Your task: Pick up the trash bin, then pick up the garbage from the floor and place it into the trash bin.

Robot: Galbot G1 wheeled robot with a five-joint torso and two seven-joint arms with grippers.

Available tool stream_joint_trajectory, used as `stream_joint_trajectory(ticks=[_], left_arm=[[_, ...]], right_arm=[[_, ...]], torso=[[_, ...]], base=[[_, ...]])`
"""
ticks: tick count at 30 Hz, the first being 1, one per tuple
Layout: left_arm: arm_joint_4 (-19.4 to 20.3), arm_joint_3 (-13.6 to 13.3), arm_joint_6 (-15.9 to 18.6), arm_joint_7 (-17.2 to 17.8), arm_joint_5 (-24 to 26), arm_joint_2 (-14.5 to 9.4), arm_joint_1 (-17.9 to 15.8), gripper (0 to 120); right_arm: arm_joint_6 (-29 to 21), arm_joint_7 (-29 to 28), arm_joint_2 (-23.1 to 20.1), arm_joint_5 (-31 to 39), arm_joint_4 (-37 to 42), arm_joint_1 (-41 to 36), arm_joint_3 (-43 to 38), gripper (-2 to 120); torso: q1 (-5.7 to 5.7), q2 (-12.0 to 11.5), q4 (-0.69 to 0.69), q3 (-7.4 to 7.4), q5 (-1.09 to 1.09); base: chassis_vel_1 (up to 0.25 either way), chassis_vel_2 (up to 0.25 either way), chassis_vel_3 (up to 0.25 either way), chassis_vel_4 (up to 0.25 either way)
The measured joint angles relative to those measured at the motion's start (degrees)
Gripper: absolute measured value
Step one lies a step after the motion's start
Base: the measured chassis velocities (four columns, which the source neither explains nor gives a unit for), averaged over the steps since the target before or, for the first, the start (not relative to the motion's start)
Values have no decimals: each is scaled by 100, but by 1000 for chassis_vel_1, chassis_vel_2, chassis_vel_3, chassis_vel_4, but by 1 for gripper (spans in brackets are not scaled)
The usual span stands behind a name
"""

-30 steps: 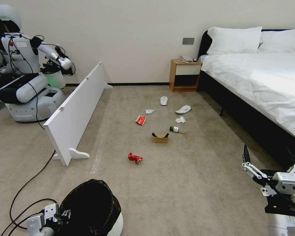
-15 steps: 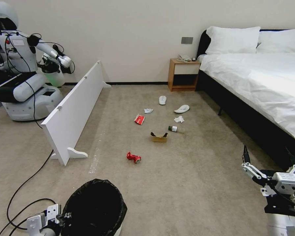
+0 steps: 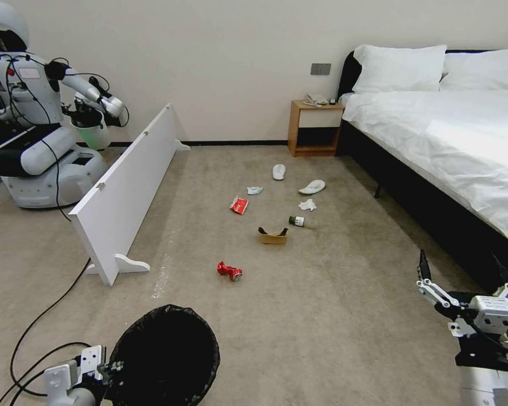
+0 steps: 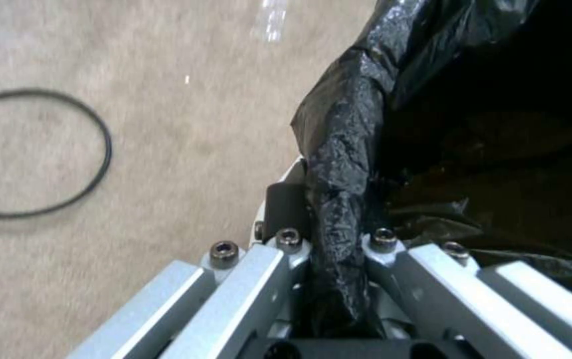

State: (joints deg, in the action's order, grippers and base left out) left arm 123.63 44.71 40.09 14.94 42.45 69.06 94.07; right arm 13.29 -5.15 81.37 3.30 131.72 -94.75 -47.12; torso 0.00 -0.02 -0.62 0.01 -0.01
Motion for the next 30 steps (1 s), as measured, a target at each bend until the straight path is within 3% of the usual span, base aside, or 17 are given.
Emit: stream_joint_trajectory(ticks=[6,9,26,30], left_arm=[[382,88,-171,3,89,12,2,2],[772,170,-294,-30,120,13,25,2],[1653,489,-409,-150,412,-70,65,2],[1855,561,-310,3,478,-169,180,2]], right_arm=[[1,-1,7,-15,-37,1,-4,100],[29,-2,14,-32,-70,6,-5,100],[52,0,40,-5,-199,45,34,100],[43,-2,28,58,-261,61,51,100]], torso=[[0,1,0,0,1],[0,1,0,-1,2],[0,2,0,-1,1],[0,2,-1,-1,2]], base=[[0,0,0,0],[0,0,0,0],[0,0,0,0],[0,0,0,0]])
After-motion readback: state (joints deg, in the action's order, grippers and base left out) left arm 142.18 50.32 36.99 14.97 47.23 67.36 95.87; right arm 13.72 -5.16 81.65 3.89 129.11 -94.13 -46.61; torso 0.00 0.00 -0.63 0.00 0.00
